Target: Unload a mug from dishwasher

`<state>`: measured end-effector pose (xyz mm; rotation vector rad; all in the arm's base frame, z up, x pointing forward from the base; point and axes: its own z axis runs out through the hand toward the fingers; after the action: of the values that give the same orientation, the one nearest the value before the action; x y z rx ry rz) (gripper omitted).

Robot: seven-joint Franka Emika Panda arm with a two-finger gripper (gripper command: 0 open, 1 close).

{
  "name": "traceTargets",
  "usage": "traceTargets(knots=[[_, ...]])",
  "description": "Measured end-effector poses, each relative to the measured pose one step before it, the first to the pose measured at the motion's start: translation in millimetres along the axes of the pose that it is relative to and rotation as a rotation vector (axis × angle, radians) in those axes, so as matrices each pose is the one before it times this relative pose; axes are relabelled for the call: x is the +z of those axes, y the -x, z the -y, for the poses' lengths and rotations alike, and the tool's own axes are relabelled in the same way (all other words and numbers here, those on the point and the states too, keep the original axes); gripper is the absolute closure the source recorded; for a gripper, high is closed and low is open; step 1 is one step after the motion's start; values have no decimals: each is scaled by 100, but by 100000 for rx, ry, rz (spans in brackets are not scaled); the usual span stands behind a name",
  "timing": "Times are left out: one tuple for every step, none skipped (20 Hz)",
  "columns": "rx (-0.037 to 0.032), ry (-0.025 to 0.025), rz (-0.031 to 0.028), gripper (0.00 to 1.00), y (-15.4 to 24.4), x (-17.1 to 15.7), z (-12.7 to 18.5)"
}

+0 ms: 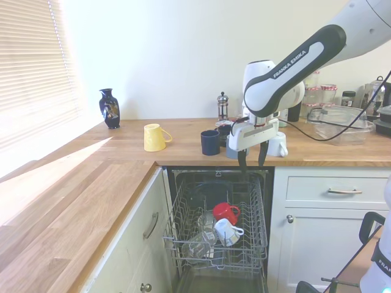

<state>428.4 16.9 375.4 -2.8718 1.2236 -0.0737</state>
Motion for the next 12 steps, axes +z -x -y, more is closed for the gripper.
traceTargets(knots=[[15, 46, 54, 0, -12, 39, 3], [36, 65, 67, 0, 7, 38, -32], [32, 300, 160, 0, 110, 187, -74], [94, 417, 99, 0, 221, 279, -52], [-201, 288, -152, 0, 300, 216, 88], [-519, 208, -321, 0, 322, 76, 225], [-716, 182, -552, 0, 326, -4, 319], [-798, 626, -755, 0, 321, 68, 320], [-967, 896, -964, 0, 172, 193, 258], [-1023, 1056, -1102, 0, 12, 348, 264], [-983, 1151, -784, 0, -155, 510, 336], [-866, 1050, -575, 0, -335, 609, 424]])
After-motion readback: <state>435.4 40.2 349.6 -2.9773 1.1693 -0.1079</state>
